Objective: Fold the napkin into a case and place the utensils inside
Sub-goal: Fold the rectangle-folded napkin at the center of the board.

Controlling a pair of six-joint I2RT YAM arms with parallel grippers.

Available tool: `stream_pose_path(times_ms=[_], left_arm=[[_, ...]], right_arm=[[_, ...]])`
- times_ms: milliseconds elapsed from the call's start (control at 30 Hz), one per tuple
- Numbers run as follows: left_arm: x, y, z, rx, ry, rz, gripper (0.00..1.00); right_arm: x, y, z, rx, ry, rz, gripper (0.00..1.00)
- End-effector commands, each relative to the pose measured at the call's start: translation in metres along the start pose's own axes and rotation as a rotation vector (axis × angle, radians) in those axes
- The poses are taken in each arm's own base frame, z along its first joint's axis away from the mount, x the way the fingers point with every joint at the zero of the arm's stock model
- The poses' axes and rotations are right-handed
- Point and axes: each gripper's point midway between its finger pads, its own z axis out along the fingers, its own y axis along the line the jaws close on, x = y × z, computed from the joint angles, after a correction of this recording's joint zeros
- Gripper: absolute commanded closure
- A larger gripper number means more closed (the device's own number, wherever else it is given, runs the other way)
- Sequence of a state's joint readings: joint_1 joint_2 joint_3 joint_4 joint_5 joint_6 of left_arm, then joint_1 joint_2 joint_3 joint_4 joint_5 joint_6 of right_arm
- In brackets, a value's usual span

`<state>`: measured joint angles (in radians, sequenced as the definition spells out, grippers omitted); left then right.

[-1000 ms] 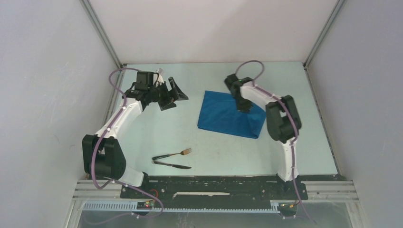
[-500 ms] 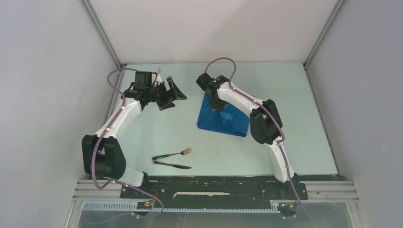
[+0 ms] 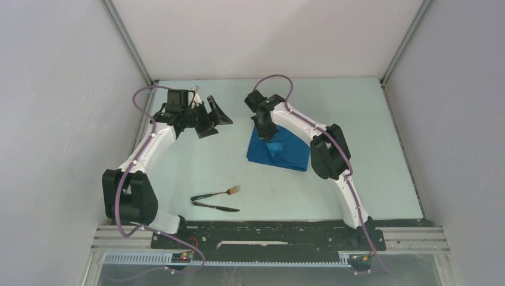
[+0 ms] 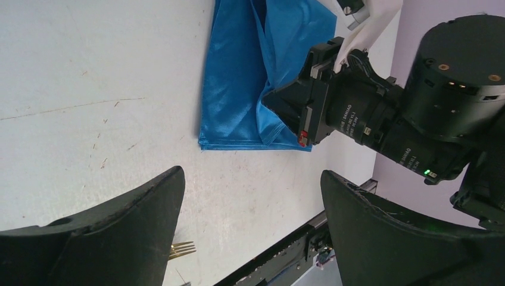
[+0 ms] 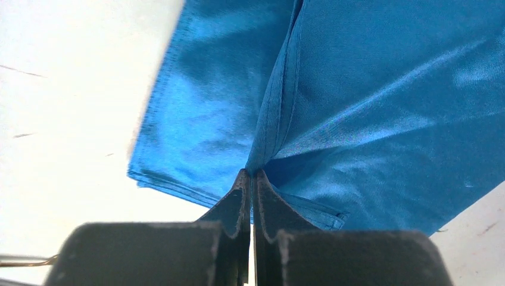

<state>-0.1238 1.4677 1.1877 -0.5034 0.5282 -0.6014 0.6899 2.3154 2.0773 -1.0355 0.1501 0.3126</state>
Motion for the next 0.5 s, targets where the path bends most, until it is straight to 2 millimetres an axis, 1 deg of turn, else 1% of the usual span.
stream_pose_path(times_ms=[0,267,467], left_arm=[[-0.015,-0.018,-0.015,0.056,-0.052,0.046,0.09],[-0.016,-0.019,-0.017,0.064,-0.056,0.040,0.09],[-0.016,-0.019,-0.017,0.073,-0.053,0.034,0.09]], right_arm=[[-0.025,0.025,-0.013,-0.106,-0.069,0.017,1.00],[-0.032,0.028,-0.006,-0.116,-0.063,0.037,1.00],[-0.030,0.029,-0.003,-0.118,-0.055,0.044,1.00]])
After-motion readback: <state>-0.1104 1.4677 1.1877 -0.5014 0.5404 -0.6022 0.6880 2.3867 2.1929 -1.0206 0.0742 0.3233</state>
